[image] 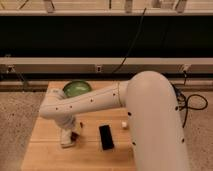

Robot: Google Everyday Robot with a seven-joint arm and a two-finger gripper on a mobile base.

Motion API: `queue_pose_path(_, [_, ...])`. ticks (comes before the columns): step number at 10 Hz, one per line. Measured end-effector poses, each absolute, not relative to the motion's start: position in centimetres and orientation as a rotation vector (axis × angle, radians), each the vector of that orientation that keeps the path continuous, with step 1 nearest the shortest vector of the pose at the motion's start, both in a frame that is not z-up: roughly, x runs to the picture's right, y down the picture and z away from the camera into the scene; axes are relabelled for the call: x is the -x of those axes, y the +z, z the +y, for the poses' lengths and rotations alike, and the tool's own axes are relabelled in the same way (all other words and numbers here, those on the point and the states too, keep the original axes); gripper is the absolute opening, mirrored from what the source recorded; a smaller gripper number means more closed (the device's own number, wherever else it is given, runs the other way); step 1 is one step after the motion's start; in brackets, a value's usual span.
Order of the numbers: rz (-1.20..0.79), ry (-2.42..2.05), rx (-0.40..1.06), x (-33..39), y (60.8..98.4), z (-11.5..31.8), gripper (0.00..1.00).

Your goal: Place the pepper on the white sponge

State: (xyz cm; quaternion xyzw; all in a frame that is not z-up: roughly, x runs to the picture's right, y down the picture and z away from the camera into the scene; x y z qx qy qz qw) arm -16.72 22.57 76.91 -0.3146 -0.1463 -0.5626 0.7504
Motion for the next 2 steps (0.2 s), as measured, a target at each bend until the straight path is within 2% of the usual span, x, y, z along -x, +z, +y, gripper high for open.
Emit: queue_pose_path(2, [-0.321, -1.231, 0.686, 16.6, 77.0, 22.6, 0.68])
